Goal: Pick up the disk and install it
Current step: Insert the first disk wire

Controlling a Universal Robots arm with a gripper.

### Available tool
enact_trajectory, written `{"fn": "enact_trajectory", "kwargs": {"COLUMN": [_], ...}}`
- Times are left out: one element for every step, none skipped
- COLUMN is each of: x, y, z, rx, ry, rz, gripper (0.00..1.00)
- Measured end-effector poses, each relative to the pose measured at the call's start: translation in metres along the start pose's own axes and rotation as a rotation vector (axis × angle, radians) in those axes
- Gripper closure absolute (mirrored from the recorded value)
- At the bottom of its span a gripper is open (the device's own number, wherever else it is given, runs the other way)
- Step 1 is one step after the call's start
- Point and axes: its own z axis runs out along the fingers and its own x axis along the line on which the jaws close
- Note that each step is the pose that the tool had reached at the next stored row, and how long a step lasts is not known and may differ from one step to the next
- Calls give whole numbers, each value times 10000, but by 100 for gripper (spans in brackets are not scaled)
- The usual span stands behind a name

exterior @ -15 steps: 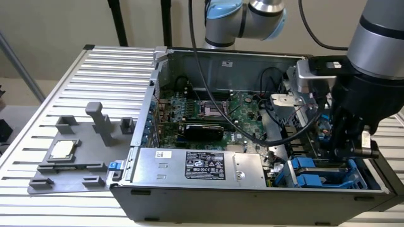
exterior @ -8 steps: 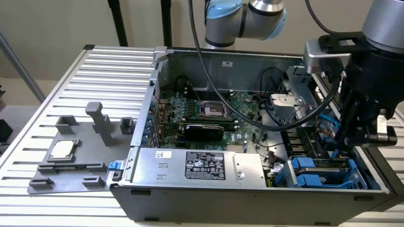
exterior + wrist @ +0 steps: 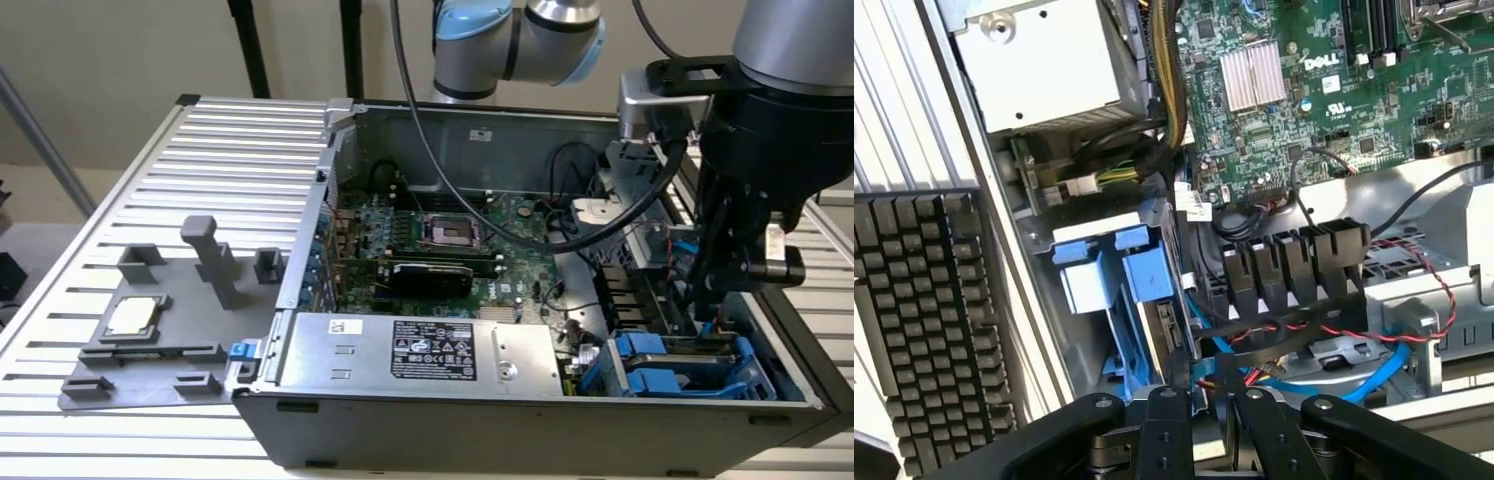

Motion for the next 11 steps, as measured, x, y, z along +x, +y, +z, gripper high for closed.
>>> {"fn": "enact_trajectory", "kwargs": {"x": [-1, -1, 0, 0, 0, 1, 3, 8, 14, 19, 23], "y": [1, 3, 3, 3, 3, 3, 2, -1, -7, -19, -35], "z": [5, 7, 7, 8, 8, 9, 10, 10, 13, 16, 20], "rx": [-24, -72, -125, -187, -254, -334, -412, -487, -549, -604, -654], "ry": [23, 48, 72, 92, 110, 130, 149, 170, 185, 201, 212], "rz": [-10, -17, -22, -25, -30, -34, -38, -42, -44, -48, -50], "gripper": [75, 75, 75, 75, 75, 75, 75, 75, 75, 75, 75]}}
